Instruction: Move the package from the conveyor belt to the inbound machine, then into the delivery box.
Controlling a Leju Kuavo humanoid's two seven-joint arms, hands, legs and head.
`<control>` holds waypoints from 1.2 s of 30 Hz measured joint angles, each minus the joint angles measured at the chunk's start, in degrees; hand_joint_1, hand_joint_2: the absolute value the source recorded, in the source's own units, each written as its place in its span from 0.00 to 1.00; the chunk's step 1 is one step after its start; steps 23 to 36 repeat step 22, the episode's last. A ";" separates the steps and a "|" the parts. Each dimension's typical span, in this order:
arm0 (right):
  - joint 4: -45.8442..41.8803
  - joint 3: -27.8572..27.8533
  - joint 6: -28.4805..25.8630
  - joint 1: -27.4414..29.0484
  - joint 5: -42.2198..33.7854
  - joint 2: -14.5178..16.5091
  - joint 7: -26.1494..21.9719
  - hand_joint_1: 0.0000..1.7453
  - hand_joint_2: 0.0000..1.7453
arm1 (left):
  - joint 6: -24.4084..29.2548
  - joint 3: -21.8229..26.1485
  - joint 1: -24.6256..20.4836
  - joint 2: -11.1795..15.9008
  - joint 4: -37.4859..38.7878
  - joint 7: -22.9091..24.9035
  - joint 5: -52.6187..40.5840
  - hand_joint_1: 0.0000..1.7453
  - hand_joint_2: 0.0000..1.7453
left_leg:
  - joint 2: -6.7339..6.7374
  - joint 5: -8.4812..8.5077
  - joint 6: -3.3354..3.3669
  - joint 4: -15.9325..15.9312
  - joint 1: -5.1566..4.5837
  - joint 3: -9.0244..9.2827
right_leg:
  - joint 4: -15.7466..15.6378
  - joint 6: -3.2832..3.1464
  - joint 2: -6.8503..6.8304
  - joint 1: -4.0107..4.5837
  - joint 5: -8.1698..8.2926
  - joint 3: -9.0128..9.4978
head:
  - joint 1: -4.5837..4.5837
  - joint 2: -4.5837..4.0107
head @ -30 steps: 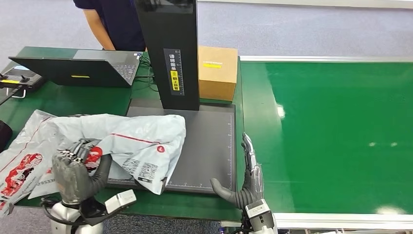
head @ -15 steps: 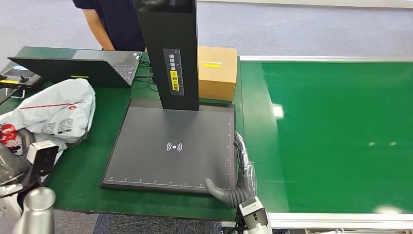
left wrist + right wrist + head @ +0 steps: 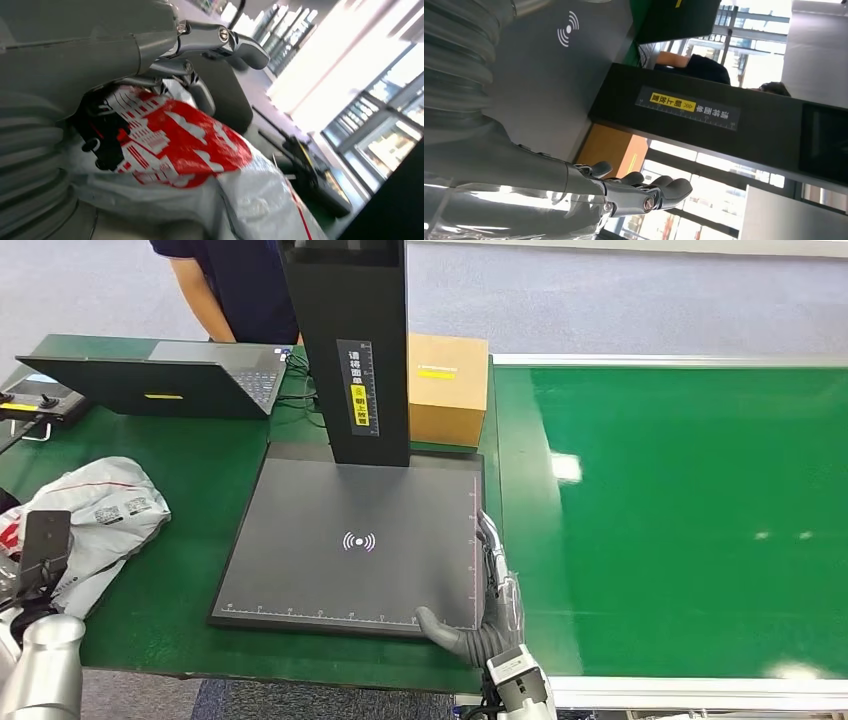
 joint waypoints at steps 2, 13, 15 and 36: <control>0.00 -0.01 -0.31 0.08 0.11 -0.10 0.00 0.00 1.00 | -2.26 -1.57 1.23 -0.41 -1.25 -0.75 4.41 0.00 1.00 | 0.01 -0.01 0.01 0.00 -0.01 0.00 | -0.02 0.00 0.00 -0.01 0.00 -0.01 | -0.01 0.00; -0.14 -0.21 -1.55 2.00 0.97 -0.69 0.00 0.00 1.00 | 0.56 -21.73 18.47 -6.12 -29.00 -8.16 9.45 0.00 1.00 | 0.06 -0.14 0.11 0.02 -0.06 -0.02 | -0.08 0.05 0.03 -0.04 -0.03 -0.01 | 0.00 0.00; -0.15 -0.33 -1.58 2.25 1.01 -0.77 0.01 0.00 1.00 | 2.45 -26.30 22.39 -7.07 -33.86 -9.16 7.81 0.00 1.00 | 0.06 -0.17 0.13 0.02 -0.07 -0.02 | -0.09 0.07 0.03 -0.04 -0.04 -0.02 | 0.00 0.00; -0.36 -0.75 -2.25 3.06 1.01 -1.13 0.01 0.00 1.00 | 2.57 -38.24 30.06 -7.98 -41.94 -10.29 7.27 0.00 1.00 | 0.03 -0.18 0.12 0.00 -0.07 -0.01 | -0.09 0.06 0.00 -0.03 -0.10 -0.02 | 0.00 0.00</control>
